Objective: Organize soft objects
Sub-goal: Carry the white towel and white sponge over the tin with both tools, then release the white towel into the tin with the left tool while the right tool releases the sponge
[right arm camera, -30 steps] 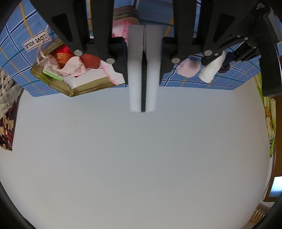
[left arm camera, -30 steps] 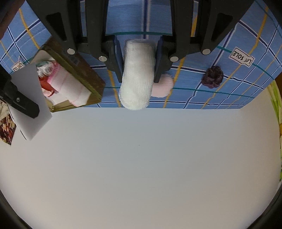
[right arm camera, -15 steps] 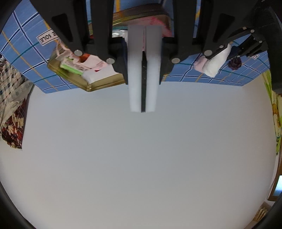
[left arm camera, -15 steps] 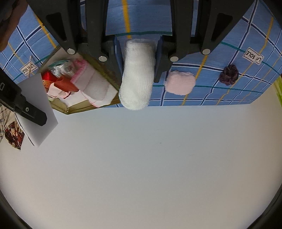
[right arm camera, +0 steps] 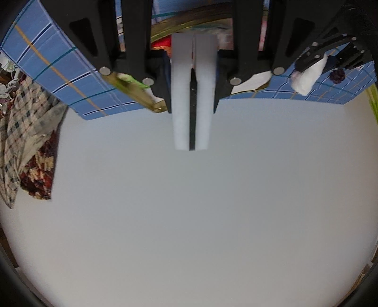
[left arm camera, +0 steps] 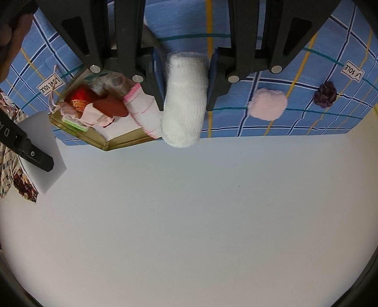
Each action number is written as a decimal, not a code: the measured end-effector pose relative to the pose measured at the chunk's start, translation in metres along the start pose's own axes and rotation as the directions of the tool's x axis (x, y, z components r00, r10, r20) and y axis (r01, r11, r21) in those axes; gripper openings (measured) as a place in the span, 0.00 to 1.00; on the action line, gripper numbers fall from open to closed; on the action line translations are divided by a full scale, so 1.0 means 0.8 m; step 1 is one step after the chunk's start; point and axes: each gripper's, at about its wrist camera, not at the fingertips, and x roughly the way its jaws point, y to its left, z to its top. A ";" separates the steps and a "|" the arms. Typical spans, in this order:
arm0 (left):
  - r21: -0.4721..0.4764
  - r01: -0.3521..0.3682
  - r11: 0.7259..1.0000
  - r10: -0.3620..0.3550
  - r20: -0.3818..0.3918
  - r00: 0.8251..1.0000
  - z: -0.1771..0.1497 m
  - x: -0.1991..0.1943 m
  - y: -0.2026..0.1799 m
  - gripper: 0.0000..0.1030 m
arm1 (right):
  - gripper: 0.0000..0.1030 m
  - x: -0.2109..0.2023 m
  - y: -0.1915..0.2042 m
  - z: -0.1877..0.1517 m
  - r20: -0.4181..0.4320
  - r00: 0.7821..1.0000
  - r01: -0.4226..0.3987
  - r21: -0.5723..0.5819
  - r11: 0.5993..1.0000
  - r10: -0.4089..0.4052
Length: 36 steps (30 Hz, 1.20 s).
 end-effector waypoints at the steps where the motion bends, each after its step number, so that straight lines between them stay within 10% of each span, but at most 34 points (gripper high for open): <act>1: 0.004 0.005 1.000 -0.005 0.001 1.000 0.001 0.001 -0.006 0.33 | 0.26 0.001 -0.010 0.002 0.000 1.000 0.015 0.010 1.000 -0.015; 22: 0.045 0.088 0.995 -0.087 -0.017 0.996 0.018 0.030 -0.079 0.33 | 0.26 0.050 -0.098 0.015 0.016 0.978 0.206 0.019 0.978 -0.206; 36: -0.007 0.085 0.996 -0.085 -0.081 0.993 0.035 0.077 -0.116 0.33 | 0.26 0.126 -0.065 0.015 0.042 0.965 0.263 -0.125 0.957 -0.259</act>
